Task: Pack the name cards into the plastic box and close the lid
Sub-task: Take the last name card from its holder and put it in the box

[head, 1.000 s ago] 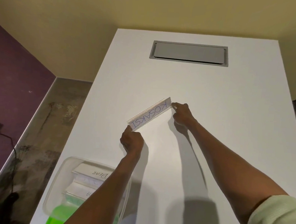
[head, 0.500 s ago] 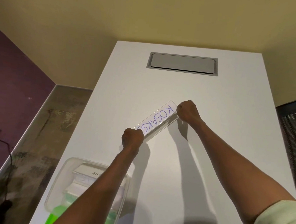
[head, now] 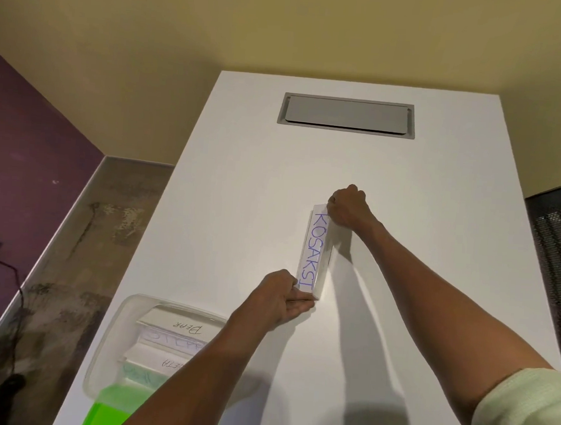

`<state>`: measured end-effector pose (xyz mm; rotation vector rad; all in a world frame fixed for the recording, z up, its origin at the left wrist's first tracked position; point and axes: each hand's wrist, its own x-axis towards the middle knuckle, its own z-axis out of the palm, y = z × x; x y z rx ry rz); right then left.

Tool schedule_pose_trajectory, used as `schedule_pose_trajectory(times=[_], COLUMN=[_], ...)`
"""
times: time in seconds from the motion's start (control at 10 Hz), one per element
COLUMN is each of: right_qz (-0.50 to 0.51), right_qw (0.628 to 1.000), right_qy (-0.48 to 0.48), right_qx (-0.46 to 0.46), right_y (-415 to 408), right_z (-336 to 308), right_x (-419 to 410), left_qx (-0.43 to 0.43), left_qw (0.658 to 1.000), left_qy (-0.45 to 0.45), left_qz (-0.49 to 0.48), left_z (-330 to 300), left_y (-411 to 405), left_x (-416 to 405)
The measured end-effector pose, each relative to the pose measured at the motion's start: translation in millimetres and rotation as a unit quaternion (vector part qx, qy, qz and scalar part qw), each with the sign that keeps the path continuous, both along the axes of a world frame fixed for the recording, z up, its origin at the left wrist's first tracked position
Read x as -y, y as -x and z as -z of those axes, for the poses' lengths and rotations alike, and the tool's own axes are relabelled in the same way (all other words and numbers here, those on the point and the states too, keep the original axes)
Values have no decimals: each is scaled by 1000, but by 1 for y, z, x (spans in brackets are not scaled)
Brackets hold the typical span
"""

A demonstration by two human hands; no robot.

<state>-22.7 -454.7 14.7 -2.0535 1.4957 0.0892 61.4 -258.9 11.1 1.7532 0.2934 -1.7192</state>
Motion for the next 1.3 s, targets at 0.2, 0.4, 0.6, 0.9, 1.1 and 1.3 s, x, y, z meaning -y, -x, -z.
schedule_pose_trajectory(times=[0.2,0.4,0.6,0.9,1.1,1.3], right_qz=[-19,-10,37,115,130,175], right_qw=[1000,1000,998,990,990,953], right_qy=[8,-12,0,24,-32,-220], right_qx=[-13,15,58,80,50,109], right_y=[-3,-2,14,43,55,56], right_z=[14,20,22,19,11,12], right_x=[-7,-9,-25,-96,-139,-163], left_qx=[-38,-31,279,492,489,497], left_qw=[999,998,930,802,773,706], left_qy=[0,-13,51,160,253,253], left_qz=[-2,44,236,298,317,436], left_z=[16,17,1,-19,-26,-23], left_y=[2,-5,-19,-40,-32,-30], left_x=[0,2,8,46,64,89])
